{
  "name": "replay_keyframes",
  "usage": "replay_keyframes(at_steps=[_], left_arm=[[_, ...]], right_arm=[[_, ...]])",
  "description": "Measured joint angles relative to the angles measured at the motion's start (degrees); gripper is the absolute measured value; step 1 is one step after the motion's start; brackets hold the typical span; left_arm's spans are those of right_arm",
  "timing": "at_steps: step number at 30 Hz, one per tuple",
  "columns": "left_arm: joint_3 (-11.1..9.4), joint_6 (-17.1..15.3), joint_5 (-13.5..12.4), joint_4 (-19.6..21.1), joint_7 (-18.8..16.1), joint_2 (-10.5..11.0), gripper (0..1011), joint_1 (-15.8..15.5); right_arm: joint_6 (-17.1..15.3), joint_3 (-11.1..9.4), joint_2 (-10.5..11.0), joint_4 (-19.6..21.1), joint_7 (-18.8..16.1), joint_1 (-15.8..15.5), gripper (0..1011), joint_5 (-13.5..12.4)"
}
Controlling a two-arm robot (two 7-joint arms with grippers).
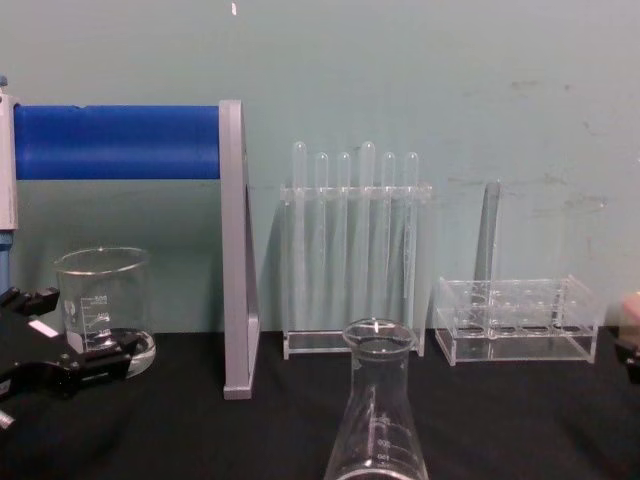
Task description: Grasp the erlenmeyer flask with one hand, shake it three times, then place it back.
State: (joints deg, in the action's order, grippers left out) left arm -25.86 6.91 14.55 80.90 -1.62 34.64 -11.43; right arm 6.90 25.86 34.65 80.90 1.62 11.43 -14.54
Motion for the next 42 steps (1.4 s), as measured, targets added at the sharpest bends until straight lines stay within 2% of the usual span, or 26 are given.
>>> replay_keyframes(at_steps=[23, 26, 31, 34, 36, 39, 42], left_arm=[[0.0, 0.0, 0.0, 0.0, 0.0, 0.0, 1001, 0.0], [0.0, 0.0, 0.0, 0.0, 0.0, 0.0, 1001, 0.0], [0.0, 0.0, 0.0, 0.0, 0.0, 0.0, 1001, 0.0], [0.0, 0.0, 0.0, 0.0, 0.0, 0.0, 1001, 0.0], [0.0, 0.0, 0.0, 0.0, 0.0, 0.0, 1001, 0.0], [0.0, 0.0, 0.0, 0.0, 0.0, 0.0, 1001, 0.0], [0.0, 0.0, 0.0, 0.0, 0.0, 0.0, 1001, 0.0]], right_arm=[[0.02, -0.18, 0.04, -0.04, -0.77, -0.01, 1000, -0.02], [0.11, -0.5, 0.22, -0.04, -2.65, -0.07, 1000, -0.59], [0.11, -1.57, 0.81, 1.04, -7.96, -0.61, 1000, -3.83], [0.49, -1.94, 1.46, 2.25, -10.99, -1.18, 1000, -5.2], [1.08, -2.22, 2.19, 3.69, -14.35, -1.87, 1000, -6.56], [1.36, -2.28, 2.51, 4.51, -16.0, -2.2, 1000, -7.22], [2.24, -2.29, 3.31, 6.41, -20.19, -2.98, 1000, -8.67]])
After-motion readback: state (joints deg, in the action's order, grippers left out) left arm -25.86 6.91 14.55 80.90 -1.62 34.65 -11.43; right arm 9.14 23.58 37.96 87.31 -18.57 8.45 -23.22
